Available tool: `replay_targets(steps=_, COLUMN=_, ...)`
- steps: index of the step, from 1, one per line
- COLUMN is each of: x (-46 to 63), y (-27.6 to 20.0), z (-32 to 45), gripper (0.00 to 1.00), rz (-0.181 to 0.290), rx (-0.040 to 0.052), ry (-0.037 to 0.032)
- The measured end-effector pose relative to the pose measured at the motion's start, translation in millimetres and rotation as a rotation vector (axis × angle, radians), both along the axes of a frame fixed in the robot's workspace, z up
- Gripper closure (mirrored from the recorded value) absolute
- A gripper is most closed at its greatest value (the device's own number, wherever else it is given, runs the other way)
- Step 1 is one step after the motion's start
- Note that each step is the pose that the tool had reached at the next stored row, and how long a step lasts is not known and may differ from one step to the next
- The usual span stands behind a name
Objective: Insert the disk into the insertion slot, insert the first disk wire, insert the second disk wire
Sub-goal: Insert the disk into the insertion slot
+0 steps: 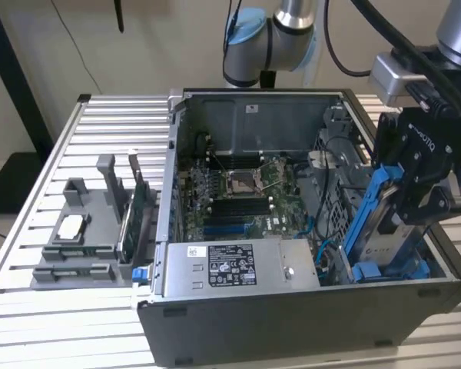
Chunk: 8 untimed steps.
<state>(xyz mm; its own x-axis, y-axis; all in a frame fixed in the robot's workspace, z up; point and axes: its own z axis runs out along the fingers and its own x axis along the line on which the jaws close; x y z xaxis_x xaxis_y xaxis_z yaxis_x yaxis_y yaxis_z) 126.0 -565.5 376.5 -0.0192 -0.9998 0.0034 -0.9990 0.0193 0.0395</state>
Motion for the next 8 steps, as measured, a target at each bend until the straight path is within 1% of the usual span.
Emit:
replay_targets(steps=7, x=0.0, y=0.0, z=-1.0, gripper=0.68, rz=0.0, rx=0.0, ry=0.0)
replay_targets(steps=8, x=0.0, y=0.0, z=-1.0, gripper=0.66, rz=0.0, rx=-0.0001, ry=0.0)
